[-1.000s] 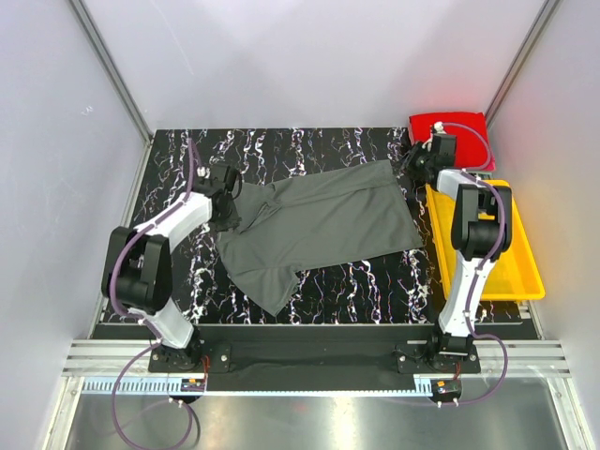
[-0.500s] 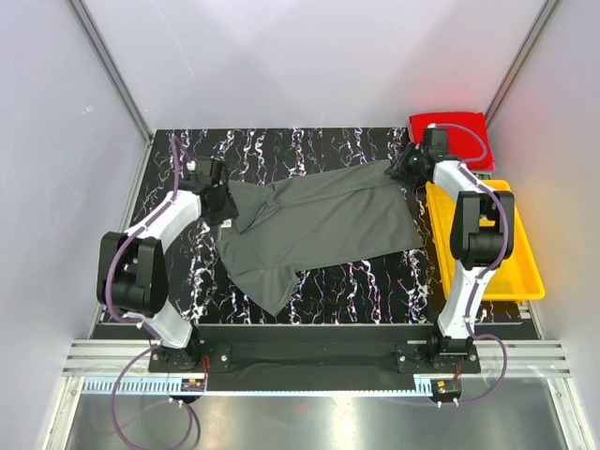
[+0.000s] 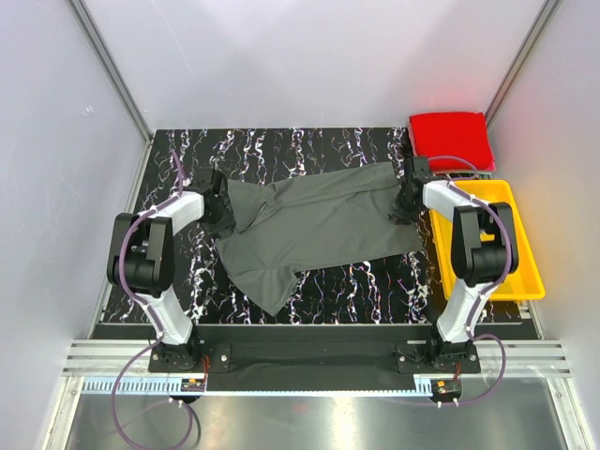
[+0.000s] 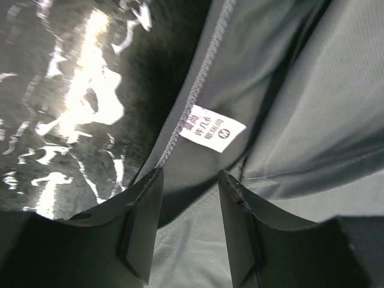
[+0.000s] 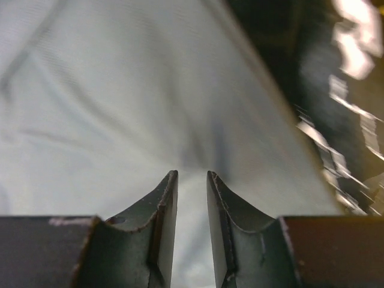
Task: Fold and stack the t-shirts
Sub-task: Fold the tshirt
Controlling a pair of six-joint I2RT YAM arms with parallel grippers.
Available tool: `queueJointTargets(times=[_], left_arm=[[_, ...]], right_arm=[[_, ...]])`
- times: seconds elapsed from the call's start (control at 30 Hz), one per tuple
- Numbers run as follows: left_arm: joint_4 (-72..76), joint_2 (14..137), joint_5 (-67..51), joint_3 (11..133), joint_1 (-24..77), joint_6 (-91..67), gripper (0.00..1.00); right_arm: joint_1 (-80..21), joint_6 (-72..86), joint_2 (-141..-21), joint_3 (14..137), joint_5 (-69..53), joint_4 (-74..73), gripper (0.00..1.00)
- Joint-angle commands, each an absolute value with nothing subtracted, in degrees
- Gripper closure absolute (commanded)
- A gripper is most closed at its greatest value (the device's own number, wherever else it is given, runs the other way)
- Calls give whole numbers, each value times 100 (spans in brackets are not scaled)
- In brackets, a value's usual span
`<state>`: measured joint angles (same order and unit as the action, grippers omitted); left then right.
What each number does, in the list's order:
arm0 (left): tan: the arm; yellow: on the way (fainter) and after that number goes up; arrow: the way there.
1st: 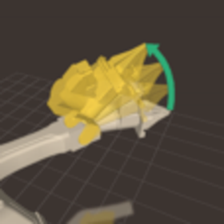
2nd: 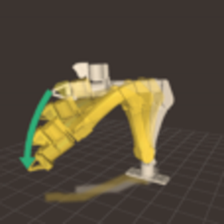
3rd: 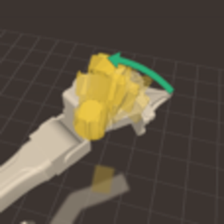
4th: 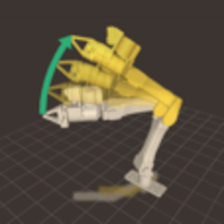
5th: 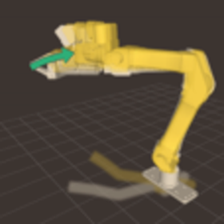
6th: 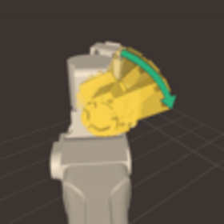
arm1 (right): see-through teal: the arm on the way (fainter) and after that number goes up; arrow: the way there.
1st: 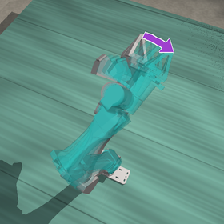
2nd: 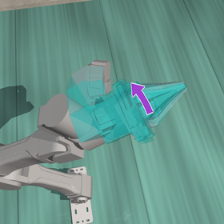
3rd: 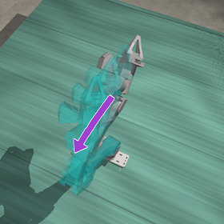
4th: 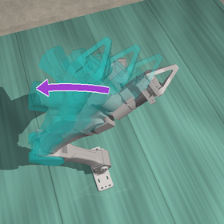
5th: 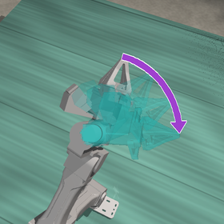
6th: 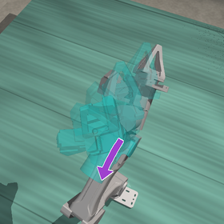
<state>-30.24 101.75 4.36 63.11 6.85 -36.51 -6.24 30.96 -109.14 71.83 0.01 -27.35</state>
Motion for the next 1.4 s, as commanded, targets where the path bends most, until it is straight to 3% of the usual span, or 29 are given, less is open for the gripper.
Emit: queueJointTargets(times=[0.0,0.1,0.3,0.43,0.57,0.77,0.93,1.17,1.37], left_arm=[[-2909,10291,1062,6451,677,-3543,53],[-2927,10475,1230,6608,659,-3419,57],[-3330,10907,1258,7618,642,-2954,53],[-3743,10452,1274,7954,720,-2795,51],[-3745,9599,1328,7533,949,-2733,51],[-2990,8807,-121,5961,1116,-3409,52],[-3058,8947,553,5169,1230,-3542,52],[-3471,9097,1941,5071,1230,-3779,50],[-3788,8632,1593,5685,1230,-3359,43]], right_arm=[[-615,3208,-10380,6751,772,-2778,68],[-624,3444,-10126,6259,835,-2603,69],[-800,4016,-9317,5529,1054,-2461,68],[-861,4087,-8948,5502,1125,-2654,68],[-896,4104,-8842,5546,1011,-2883,69],[-967,4139,-8833,5204,1011,-2900,70],[-967,4183,-8658,4669,1221,-2909,71],[-967,4447,-8279,4272,1266,-2953,71],[-976,4439,-7876,4060,1134,-2927,71]])
